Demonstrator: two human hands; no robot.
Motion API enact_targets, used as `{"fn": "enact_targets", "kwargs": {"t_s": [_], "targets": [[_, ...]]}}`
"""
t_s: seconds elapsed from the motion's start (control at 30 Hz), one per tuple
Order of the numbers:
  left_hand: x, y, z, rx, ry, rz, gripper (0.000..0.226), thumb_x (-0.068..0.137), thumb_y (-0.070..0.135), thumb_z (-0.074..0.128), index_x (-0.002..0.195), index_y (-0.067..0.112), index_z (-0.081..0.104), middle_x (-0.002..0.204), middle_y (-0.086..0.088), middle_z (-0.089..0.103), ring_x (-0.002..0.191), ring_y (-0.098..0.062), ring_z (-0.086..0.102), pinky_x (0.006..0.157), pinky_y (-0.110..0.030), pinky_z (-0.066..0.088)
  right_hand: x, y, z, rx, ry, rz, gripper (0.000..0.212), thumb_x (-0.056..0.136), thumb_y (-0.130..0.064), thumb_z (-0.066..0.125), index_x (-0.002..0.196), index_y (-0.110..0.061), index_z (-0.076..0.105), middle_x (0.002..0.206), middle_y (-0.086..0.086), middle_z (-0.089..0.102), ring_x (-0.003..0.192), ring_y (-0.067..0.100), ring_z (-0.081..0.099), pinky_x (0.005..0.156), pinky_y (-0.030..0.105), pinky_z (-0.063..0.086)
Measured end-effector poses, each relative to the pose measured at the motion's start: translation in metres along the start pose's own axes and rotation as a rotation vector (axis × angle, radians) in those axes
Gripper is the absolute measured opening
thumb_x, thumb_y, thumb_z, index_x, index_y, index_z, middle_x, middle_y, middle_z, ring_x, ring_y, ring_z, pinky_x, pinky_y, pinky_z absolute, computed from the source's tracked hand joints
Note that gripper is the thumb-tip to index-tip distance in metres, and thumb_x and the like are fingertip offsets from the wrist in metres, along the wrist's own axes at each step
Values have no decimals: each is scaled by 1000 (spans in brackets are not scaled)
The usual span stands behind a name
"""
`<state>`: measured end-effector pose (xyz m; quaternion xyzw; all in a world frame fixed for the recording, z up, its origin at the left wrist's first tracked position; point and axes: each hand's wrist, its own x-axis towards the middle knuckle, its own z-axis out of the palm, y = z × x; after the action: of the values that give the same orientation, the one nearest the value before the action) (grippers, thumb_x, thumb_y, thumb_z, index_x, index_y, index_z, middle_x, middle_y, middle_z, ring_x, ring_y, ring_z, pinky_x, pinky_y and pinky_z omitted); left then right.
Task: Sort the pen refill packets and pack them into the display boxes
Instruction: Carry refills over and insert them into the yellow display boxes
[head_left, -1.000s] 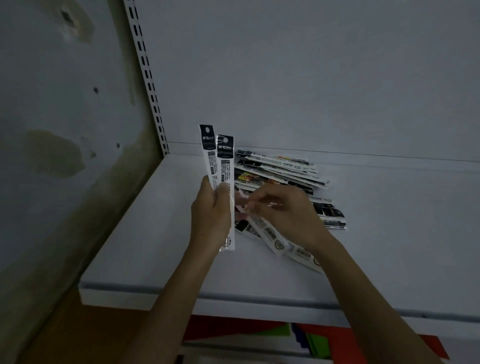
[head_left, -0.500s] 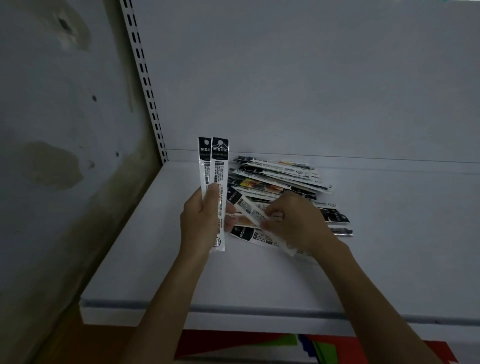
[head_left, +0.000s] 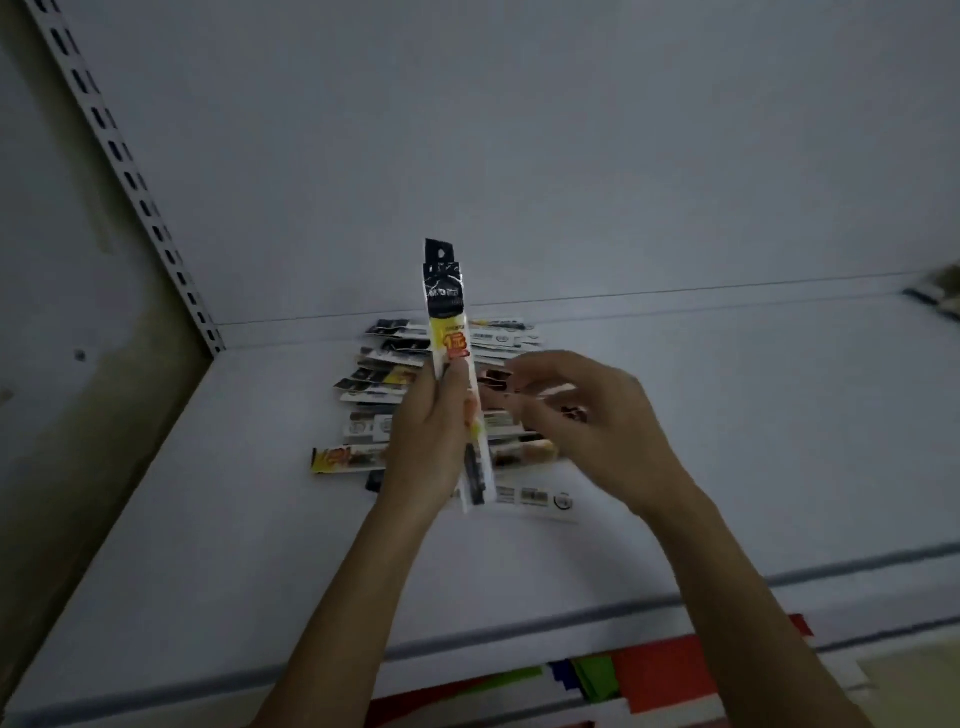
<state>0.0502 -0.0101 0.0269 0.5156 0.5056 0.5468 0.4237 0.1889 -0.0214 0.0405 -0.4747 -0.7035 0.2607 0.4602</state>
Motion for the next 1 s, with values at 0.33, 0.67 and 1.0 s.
{"fn": "enact_targets", "kwargs": {"t_s": [0.33, 0.67, 1.0], "targets": [[-27, 13, 203, 58, -524, 184, 23, 97, 29, 40, 88, 16, 58, 60, 11, 50, 54, 3, 49, 61, -22, 47, -83, 87, -218, -414, 672, 243, 24, 86, -11, 61, 109, -14, 64, 99, -5, 65, 88, 6, 60, 82, 19, 47], [-112, 39, 456, -26, -727, 257, 24, 94, 28, 49, 73, 17, 50, 55, 12, 57, 53, -4, 52, 63, -29, 47, -214, 154, -442, -700, 759, 450, 28, 87, -12, 60, 115, -12, 62, 105, 2, 66, 91, 10, 57, 79, 20, 44], [-115, 43, 598, -56, -689, 205, 13, 92, 30, 53, 86, 20, 59, 63, 4, 65, 47, -3, 52, 48, -18, 42, -219, 230, -553, -689, 730, 447, 31, 84, -8, 62, 115, -13, 62, 101, 1, 67, 87, 11, 59, 77, 22, 49]]}}
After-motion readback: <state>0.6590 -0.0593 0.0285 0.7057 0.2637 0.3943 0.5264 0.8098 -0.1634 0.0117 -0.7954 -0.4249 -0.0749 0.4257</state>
